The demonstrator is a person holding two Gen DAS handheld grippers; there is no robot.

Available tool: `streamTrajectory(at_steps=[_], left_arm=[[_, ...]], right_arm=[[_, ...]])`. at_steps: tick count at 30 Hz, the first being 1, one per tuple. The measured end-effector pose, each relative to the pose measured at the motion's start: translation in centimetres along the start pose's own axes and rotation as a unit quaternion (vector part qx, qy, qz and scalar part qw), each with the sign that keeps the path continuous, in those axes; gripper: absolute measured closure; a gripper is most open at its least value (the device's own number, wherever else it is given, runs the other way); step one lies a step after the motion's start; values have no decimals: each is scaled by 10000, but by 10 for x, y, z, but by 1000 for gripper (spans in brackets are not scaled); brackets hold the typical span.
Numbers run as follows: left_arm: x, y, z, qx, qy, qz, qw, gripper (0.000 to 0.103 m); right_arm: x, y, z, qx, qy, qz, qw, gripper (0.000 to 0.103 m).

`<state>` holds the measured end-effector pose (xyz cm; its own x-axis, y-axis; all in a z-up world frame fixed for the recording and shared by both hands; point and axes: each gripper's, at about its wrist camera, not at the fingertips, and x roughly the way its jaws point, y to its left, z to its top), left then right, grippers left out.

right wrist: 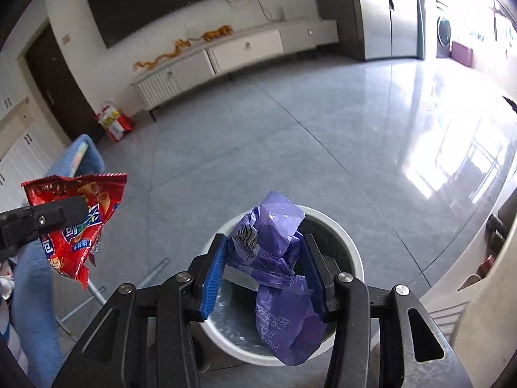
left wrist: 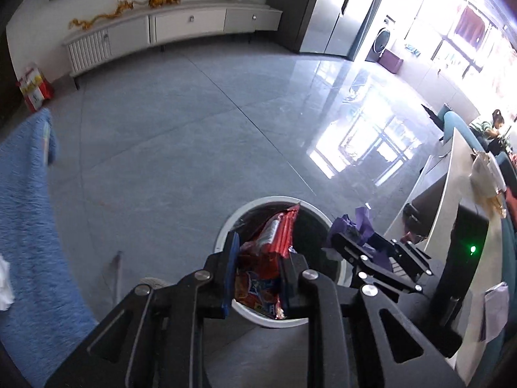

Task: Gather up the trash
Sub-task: 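Carry both bags to the white bin and open both tools to drop them, then move both tools back over the trash on the rug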

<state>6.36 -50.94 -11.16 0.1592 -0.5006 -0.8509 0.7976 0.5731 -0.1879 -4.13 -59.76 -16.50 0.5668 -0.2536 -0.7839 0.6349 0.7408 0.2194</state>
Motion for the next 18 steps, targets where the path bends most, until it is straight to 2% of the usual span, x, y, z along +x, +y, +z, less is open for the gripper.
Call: streamTrajectory(at_steps=[2, 5, 7, 11, 18], left_arm=[[6, 3, 2, -103, 70, -128, 9998, 79], [1, 8, -2, -201, 97, -298, 9993, 70], [-4, 12, -4, -212, 54, -273, 9994, 55], [-20, 15, -10, -278, -57, -353, 9990, 55], [-90, 30, -24, -328, -802, -108, 9962, 55]], right_arm=[[2, -5, 0, -37, 30, -110, 9999, 54], [5, -4, 9, -66, -1, -213, 9998, 45], [2, -6, 10, -45, -42, -234, 9997, 41], [-9, -8, 11, -37, -151, -217, 9996, 40], [-55, 26, 21, -172, -528, 130, 9984, 40]])
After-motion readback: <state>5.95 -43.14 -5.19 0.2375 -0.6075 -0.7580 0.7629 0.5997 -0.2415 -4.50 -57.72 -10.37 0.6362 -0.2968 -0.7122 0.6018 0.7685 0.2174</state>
